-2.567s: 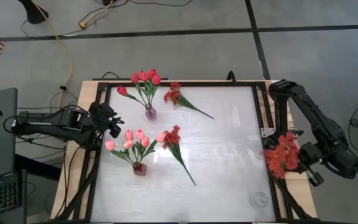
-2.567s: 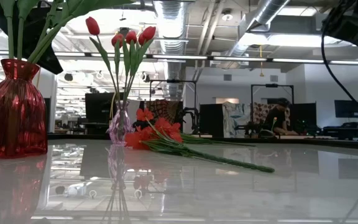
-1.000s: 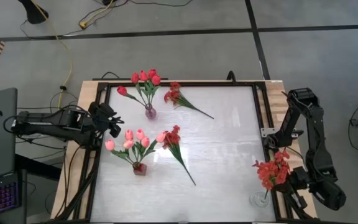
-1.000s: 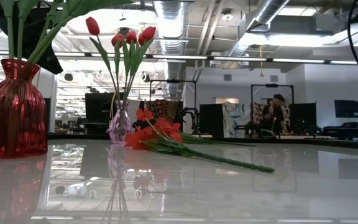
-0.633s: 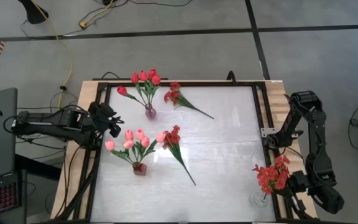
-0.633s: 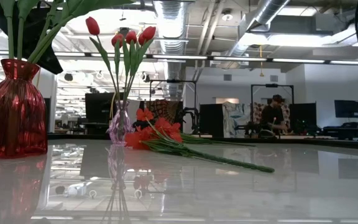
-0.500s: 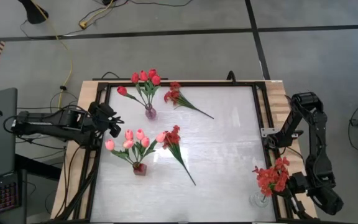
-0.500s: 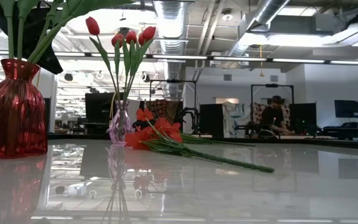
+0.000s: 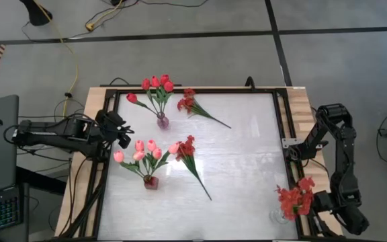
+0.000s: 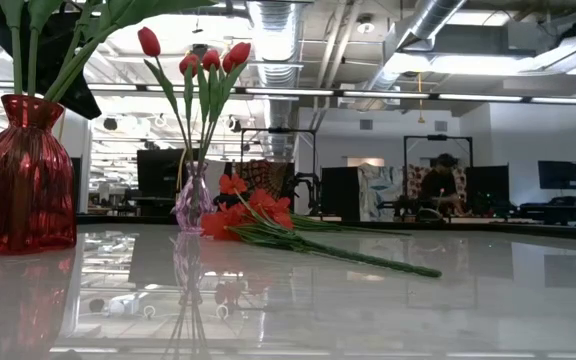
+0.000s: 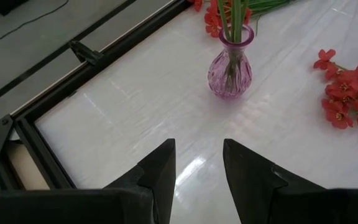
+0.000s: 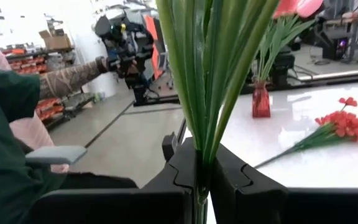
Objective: Sort flowers into vase by color
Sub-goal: Put the red flowers into the transparent vase
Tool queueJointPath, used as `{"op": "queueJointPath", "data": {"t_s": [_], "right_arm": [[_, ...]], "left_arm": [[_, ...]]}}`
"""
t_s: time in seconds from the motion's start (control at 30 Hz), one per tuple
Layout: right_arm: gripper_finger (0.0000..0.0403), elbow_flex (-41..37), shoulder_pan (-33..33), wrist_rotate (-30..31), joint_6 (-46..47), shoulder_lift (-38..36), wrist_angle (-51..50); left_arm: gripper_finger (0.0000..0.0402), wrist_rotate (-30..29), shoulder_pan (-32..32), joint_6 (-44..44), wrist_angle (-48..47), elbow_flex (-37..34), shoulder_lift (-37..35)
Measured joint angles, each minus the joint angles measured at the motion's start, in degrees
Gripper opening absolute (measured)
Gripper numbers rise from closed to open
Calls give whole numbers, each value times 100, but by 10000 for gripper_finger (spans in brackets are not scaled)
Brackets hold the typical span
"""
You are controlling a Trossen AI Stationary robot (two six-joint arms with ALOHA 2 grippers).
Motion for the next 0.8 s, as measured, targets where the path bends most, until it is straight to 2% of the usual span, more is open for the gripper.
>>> {"op": "queueJointPath", "data": {"t_s": [0.13,0.47,0.6,0.8], "right_arm": [[49,0,-5,-235,1,2,-23],[57,-1,-3,-138,-42,-9,-21],[93,-11,-3,-144,68,-47,-23],[176,-11,1,-364,118,-160,-23]], "left_arm": [[123,-1,0,0,0,0,0],[123,1,0,0,0,0,0],[123,1,-2,0,-2,0,1],[123,1,0,0,-2,0,0]]}}
